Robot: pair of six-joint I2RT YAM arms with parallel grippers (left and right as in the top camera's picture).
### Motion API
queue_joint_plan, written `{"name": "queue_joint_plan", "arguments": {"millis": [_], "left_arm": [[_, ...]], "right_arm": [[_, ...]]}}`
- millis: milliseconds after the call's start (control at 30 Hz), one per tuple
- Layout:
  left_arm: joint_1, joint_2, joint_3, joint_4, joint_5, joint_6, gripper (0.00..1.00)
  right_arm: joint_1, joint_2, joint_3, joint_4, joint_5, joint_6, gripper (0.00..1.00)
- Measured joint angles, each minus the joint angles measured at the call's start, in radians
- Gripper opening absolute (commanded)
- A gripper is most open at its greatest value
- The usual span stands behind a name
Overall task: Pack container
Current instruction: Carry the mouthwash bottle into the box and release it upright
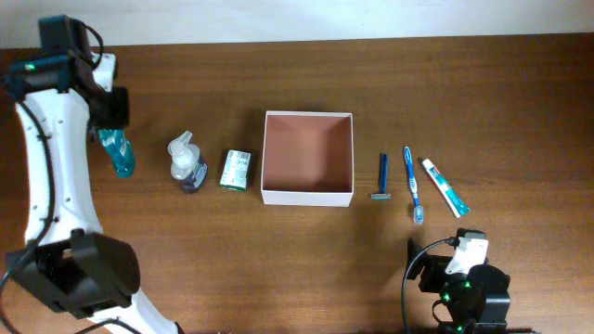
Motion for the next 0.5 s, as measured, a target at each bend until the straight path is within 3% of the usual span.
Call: {"name": "queue_joint_plan", "arguments": {"millis": [267, 500], "left_arm": [[-0.063, -0.010, 0.362, -0.121, 0.080, -0.035, 0.00], [-0.371, -0.069, 0.451, -0.140, 0.160, -0.080, 0.01]], "right_arm": [[0.000, 0.000, 0.000, 0.000, 0.000, 0.000, 0.99], [0.000, 0.000, 0.000, 0.000, 0.000, 0.000, 0.99]]}}
